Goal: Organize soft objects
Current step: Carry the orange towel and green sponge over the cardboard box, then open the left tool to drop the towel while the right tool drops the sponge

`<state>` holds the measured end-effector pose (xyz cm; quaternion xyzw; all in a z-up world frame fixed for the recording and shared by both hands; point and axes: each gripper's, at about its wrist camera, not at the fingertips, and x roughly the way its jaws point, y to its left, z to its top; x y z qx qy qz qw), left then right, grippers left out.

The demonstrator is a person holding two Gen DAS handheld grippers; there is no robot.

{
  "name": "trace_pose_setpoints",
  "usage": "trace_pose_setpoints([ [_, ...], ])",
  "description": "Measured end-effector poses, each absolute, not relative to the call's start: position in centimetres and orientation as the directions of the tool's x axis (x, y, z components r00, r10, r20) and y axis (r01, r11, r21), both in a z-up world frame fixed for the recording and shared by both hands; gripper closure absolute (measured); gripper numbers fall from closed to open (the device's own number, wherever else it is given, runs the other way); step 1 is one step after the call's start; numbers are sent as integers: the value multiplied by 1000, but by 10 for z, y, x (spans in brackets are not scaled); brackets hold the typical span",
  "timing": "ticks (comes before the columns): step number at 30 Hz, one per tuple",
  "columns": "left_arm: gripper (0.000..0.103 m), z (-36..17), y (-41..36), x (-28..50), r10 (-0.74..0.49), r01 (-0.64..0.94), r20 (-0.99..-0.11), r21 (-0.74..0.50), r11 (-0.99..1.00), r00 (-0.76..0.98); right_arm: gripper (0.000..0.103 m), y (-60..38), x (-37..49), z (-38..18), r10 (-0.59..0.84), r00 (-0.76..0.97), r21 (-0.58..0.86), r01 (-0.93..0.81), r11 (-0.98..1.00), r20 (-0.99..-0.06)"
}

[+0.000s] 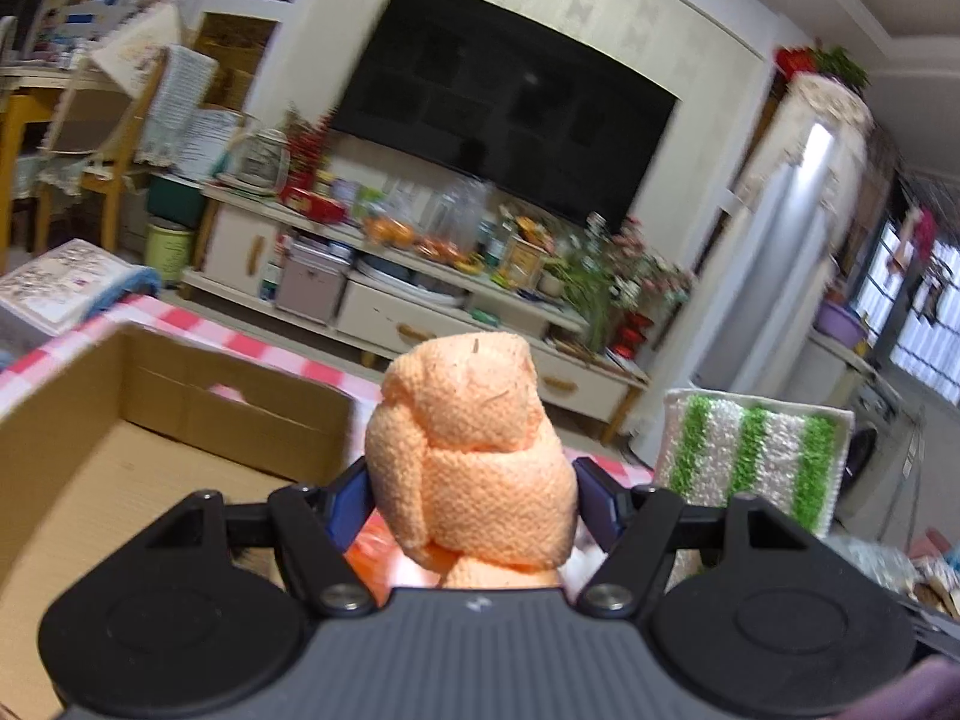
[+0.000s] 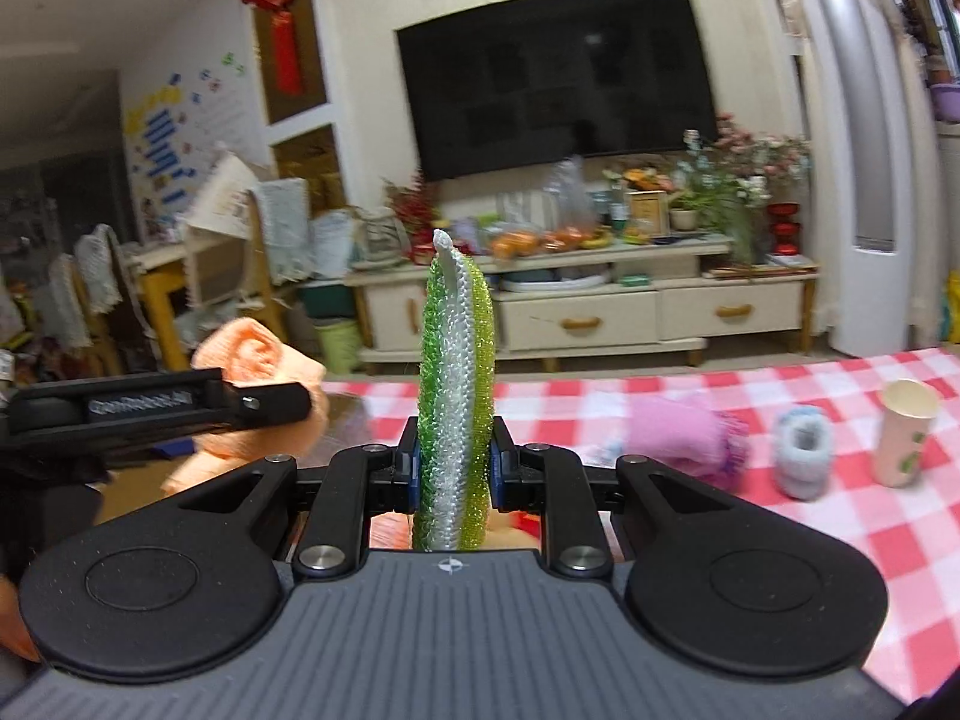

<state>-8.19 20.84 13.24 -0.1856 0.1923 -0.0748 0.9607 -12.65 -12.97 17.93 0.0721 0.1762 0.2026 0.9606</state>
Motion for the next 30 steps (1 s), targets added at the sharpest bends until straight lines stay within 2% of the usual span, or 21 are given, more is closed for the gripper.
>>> trace_pose_setpoints([
  [7, 33, 132, 255, -82, -51, -99, -351, -397, 913, 935, 79, -87, -117, 192, 550, 785, 302, -470, 829, -287],
  [16, 33, 123, 308, -81, 128, -300, -424, -368, 880, 896, 79, -27, -99, 178, 694, 636, 433, -550, 715, -337],
  [26, 33, 115, 333, -77, 196, -390, -495, -325, 862, 847, 79, 19, -98, 147, 759, 474, 514, -559, 651, -446],
  [28, 33, 115, 334, -77, 202, -398, -504, -318, 861, 840, 77, 27, -97, 141, 759, 450, 514, -560, 650, -470],
  [30, 32, 115, 333, -77, 206, -404, -512, -312, 860, 834, 72, 32, -96, 136, 755, 428, 513, -557, 653, -496],
])
